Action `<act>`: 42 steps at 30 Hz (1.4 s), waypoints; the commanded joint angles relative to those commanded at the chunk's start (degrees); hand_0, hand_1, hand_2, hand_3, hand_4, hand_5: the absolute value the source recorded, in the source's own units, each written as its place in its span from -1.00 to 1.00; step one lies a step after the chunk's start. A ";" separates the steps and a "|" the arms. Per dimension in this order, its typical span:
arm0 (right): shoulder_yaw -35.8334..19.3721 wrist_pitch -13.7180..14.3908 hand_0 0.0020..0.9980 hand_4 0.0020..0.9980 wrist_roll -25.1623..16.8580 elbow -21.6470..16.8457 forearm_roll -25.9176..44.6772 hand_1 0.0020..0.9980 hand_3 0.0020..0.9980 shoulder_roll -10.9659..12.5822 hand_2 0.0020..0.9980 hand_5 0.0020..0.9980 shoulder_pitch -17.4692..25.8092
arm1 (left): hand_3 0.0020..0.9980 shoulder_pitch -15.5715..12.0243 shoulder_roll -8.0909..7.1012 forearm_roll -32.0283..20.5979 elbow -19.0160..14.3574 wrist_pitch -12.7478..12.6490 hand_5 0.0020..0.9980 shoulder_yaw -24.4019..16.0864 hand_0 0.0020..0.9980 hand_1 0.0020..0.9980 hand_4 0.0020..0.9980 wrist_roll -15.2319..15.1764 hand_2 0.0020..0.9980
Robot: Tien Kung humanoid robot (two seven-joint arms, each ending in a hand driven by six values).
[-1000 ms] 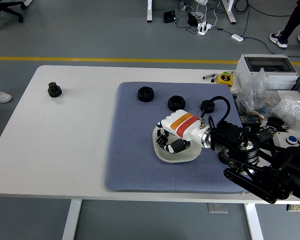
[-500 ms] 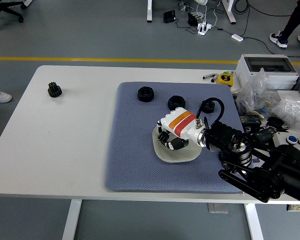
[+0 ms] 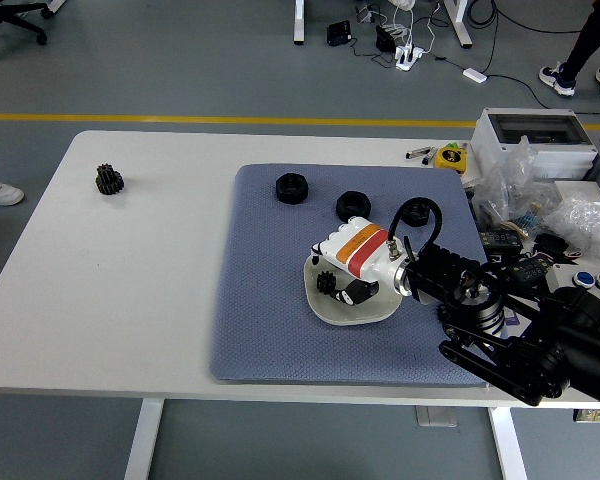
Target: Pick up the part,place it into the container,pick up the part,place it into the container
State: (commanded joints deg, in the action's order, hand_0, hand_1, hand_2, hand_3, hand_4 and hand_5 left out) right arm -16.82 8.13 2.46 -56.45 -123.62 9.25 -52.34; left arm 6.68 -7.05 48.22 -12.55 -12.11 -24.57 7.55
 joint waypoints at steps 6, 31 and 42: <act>-1.95 -1.10 -0.56 1.00 0.12 -2.38 -0.91 -0.19 0.77 1.54 0.26 -0.28 0.44 | 0.11 0.15 0.04 -0.14 0.01 -0.02 -0.02 0.11 0.30 0.29 0.19 -0.04 0.24; -18.81 -10.77 0.00 1.00 -0.36 -7.62 21.20 0.23 0.58 17.81 0.44 -0.23 8.91 | 0.11 -0.15 0.38 -1.60 0.04 -0.10 -0.02 1.14 0.30 0.29 0.19 -0.54 0.24; -22.69 -14.45 -0.04 1.00 -0.73 -13.74 15.75 0.19 0.42 22.47 0.39 -0.26 14.55 | 0.11 -0.23 0.48 -1.94 0.07 -0.22 -0.02 1.21 0.30 0.29 0.19 -0.62 0.24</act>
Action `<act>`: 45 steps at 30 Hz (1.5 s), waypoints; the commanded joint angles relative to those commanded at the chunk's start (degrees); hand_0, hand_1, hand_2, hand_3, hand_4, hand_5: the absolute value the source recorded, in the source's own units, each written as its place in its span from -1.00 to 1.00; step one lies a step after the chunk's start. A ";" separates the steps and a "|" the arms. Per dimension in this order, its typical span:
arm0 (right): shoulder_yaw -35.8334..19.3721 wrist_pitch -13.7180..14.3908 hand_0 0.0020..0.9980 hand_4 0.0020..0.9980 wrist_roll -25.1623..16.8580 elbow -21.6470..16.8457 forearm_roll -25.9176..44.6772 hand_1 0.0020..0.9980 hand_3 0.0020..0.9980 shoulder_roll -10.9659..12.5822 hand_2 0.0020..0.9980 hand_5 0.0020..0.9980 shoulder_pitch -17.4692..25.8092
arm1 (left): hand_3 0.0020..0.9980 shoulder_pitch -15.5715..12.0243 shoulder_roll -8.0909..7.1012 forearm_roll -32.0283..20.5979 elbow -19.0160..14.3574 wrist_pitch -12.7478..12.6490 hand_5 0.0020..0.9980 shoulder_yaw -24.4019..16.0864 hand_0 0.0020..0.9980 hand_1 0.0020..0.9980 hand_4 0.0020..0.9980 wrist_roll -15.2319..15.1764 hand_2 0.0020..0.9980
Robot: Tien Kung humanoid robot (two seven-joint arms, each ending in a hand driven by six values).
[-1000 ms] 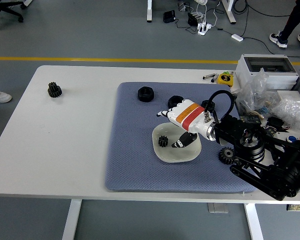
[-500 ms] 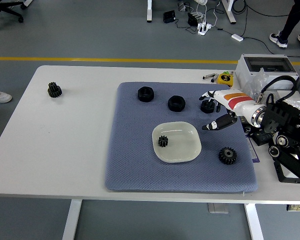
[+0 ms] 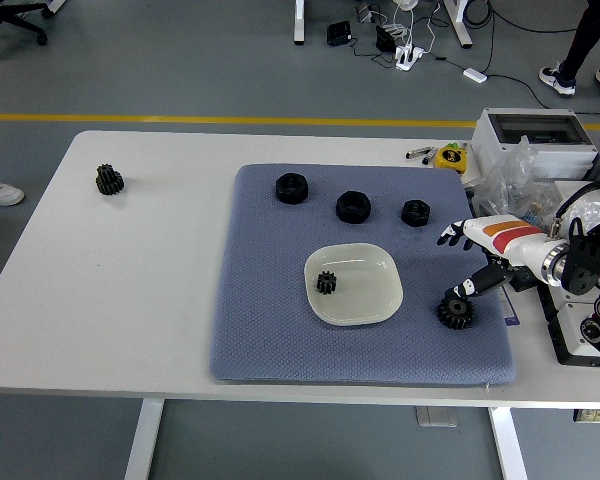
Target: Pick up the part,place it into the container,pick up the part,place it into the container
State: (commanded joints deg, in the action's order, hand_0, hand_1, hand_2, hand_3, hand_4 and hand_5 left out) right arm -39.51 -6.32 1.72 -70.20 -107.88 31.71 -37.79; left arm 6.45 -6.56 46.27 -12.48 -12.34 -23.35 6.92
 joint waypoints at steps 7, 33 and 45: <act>-0.35 -3.28 -0.07 1.00 0.79 -2.33 -1.99 0.17 0.35 1.45 0.36 -0.26 1.34 | 0.11 0.03 -0.03 0.32 0.01 0.10 -0.02 -0.05 0.30 0.29 0.19 0.03 0.24; 0.86 -2.86 -0.29 0.97 0.84 -1.47 -0.93 -0.01 0.23 0.01 0.12 -0.27 3.69 | 0.11 -0.23 0.07 0.28 -0.02 0.17 -0.02 -0.01 0.30 0.29 0.19 -0.01 0.24; 1.24 -1.80 -0.43 0.87 1.10 -0.24 -1.47 -0.13 0.07 -0.37 -0.01 -0.31 3.77 | 0.11 -0.40 0.09 0.70 -0.09 0.31 -0.02 -0.23 0.30 0.29 0.19 0.10 0.24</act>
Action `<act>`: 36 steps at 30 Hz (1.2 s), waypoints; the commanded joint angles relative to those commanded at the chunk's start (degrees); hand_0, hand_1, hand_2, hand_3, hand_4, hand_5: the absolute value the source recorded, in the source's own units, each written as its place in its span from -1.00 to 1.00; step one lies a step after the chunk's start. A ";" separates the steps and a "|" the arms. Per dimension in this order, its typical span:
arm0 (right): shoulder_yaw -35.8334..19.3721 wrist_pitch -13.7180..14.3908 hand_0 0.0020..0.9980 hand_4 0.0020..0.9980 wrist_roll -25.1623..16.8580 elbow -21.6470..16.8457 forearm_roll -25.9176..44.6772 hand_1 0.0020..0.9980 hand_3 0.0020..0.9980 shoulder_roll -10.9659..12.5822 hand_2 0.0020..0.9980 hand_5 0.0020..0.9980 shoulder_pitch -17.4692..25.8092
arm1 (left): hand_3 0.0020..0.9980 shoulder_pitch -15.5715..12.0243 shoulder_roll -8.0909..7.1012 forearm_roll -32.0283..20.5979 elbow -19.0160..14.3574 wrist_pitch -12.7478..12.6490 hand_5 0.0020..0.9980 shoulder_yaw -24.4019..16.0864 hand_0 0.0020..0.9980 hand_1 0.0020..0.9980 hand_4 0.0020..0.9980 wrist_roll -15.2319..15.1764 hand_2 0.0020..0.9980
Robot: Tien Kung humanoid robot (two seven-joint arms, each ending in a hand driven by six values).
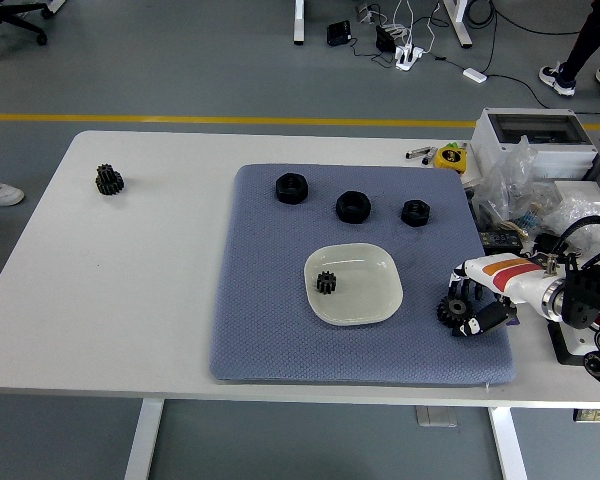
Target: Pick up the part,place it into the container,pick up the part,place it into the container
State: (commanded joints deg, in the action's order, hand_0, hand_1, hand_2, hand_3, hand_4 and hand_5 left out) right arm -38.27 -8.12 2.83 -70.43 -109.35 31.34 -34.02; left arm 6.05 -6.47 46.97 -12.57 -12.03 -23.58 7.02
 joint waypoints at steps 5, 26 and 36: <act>0.10 0.46 -0.43 0.87 -0.11 0.42 0.33 -0.13 0.07 -0.09 -0.01 -0.31 0.10 | 0.11 0.18 0.02 0.04 -0.04 0.04 -0.02 0.12 0.30 0.29 0.19 -0.03 0.24; -0.01 3.06 -0.89 0.73 -0.57 -1.05 1.30 -0.43 -0.10 0.25 -0.22 -0.35 -0.17 | 0.11 0.67 -0.05 -0.53 -0.04 -0.02 -0.02 0.48 0.30 0.29 0.19 -0.20 0.24; 0.01 3.80 -0.90 0.73 -0.16 -5.99 0.41 -0.46 -0.09 0.92 -0.22 -0.39 -2.11 | 0.11 0.73 -0.15 -0.62 0.00 -0.07 -0.02 0.47 0.30 0.29 0.19 -0.19 0.24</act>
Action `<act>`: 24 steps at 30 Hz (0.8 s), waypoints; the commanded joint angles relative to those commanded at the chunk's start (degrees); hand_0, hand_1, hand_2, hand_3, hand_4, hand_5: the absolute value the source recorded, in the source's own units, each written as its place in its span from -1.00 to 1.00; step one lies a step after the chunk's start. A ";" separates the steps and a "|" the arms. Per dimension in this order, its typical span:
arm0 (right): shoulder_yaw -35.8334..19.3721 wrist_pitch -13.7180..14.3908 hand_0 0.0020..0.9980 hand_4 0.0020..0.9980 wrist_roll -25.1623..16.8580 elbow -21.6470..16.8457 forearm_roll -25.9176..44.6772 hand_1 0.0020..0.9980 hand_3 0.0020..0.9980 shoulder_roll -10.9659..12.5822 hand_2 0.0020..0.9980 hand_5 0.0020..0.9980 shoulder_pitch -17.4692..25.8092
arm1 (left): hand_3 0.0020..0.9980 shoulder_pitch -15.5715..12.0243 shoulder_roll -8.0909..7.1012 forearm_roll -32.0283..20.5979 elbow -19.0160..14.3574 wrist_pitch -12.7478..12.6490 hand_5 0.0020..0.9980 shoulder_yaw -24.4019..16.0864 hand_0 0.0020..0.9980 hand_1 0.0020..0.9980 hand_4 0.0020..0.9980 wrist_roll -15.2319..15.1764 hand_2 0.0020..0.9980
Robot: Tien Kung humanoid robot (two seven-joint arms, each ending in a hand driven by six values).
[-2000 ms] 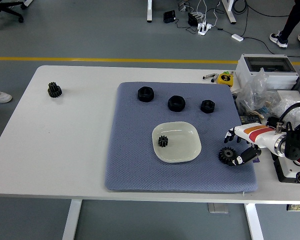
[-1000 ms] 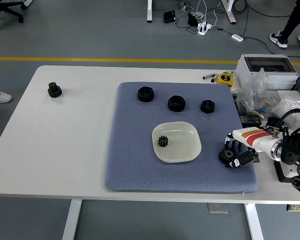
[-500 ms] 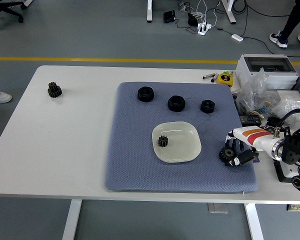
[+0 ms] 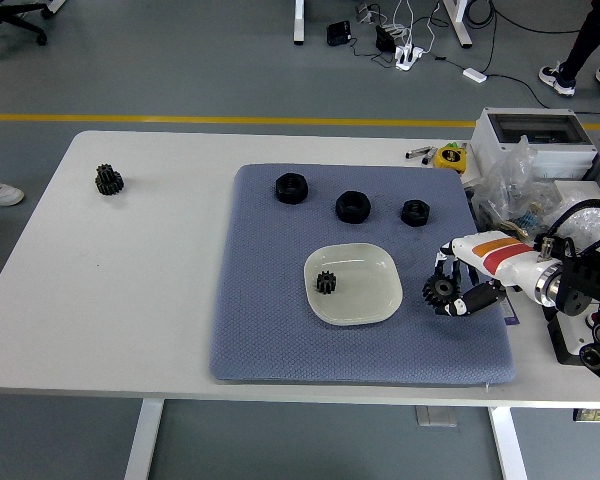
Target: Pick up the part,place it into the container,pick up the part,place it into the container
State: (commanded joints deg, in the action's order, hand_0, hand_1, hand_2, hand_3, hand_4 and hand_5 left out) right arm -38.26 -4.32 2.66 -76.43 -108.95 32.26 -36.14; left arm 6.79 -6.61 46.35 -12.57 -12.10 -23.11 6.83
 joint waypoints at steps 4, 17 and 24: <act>0.51 -0.07 -0.90 0.73 0.40 -1.54 -0.61 -0.46 -0.09 -0.55 -0.22 -0.39 -1.73 | 0.11 -0.06 -0.01 -0.02 0.02 -0.01 -0.02 -0.02 0.30 0.29 0.19 0.00 0.24; 7.11 -1.08 -0.90 0.70 1.64 -0.85 -2.86 -0.46 -0.09 -6.78 -0.23 -0.34 -10.88 | 0.11 -0.07 -0.13 0.07 -0.01 0.01 -0.02 -0.09 0.30 0.29 0.19 0.10 0.24; 12.89 -0.90 -0.90 0.66 1.15 3.95 -2.07 -0.46 -0.09 -11.02 -0.22 -0.29 -14.85 | 0.11 -0.04 -0.24 0.09 -0.03 0.00 -0.02 -0.17 0.31 0.29 0.19 0.16 0.24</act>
State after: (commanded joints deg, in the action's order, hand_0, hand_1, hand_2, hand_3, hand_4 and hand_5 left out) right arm -25.37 -5.21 3.82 -72.48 -111.02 21.24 -50.98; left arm 6.75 -6.85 46.44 -12.59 -12.10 -23.28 6.99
